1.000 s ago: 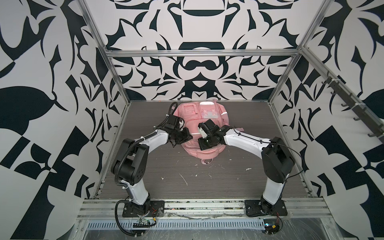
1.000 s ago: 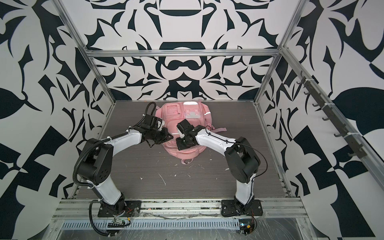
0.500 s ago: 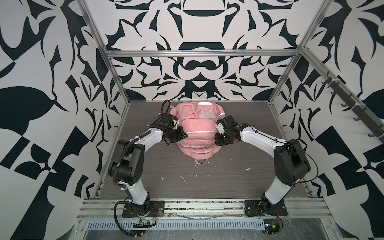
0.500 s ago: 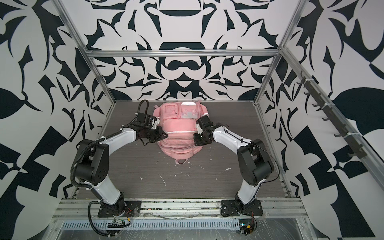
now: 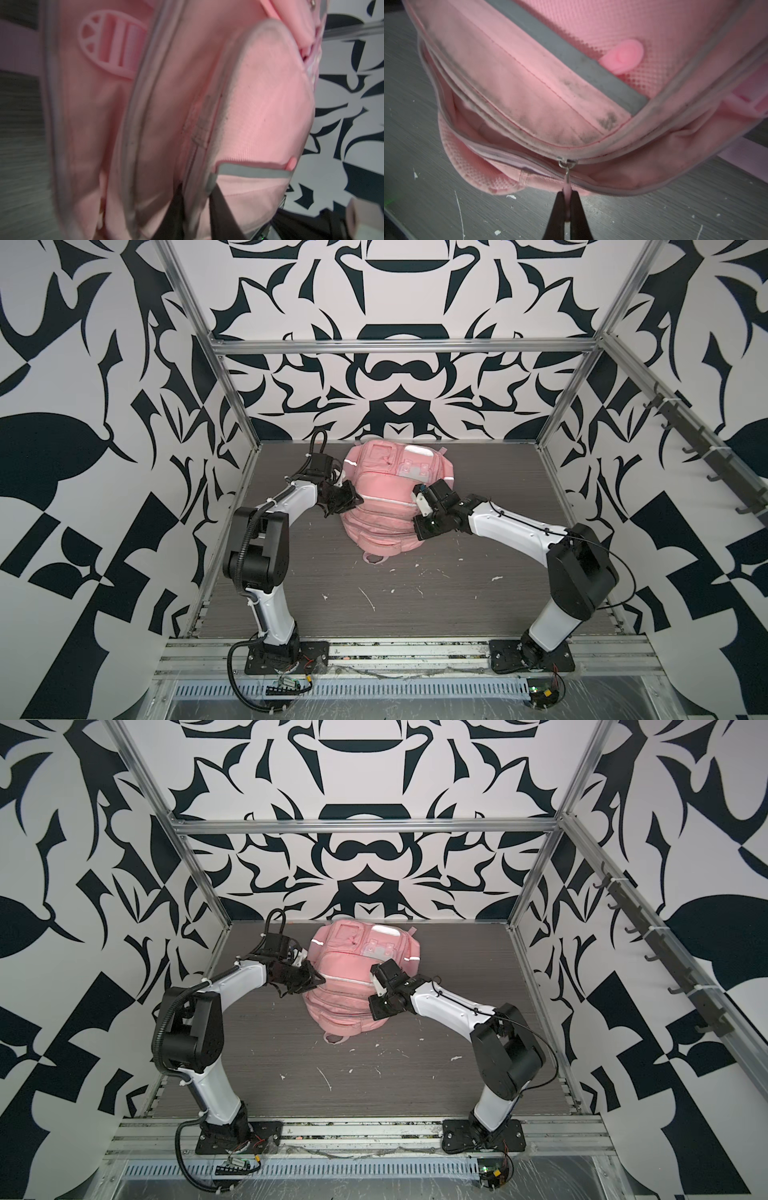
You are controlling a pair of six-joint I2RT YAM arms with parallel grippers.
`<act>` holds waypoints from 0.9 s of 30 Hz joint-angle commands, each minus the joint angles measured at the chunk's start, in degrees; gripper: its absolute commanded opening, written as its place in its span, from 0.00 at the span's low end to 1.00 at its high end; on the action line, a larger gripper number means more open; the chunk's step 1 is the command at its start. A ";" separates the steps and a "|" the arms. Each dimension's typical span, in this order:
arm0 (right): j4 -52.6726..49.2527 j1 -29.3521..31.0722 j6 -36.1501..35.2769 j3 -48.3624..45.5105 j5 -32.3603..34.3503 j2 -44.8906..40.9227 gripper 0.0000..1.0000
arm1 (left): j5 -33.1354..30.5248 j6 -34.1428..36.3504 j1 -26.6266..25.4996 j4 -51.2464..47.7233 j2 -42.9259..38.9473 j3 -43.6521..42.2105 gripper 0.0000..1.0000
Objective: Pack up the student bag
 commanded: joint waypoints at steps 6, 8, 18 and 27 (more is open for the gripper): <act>-5.82 3.00 0.32 3.91 -0.64 1.35 0.00 | -1.96 -2.45 -0.15 3.09 -8.19 -6.93 0.52; -5.80 3.00 -0.08 3.96 -0.60 1.17 0.00 | -1.64 -3.14 -1.14 3.45 -9.19 -9.00 0.52; -6.28 3.01 -0.65 4.19 0.48 1.11 0.00 | -0.86 -6.74 -6.60 7.68 -7.19 -11.94 0.49; -8.19 -5.31 -0.22 0.80 4.66 -0.59 0.00 | -2.66 -5.09 -6.25 7.22 -6.78 -10.98 0.00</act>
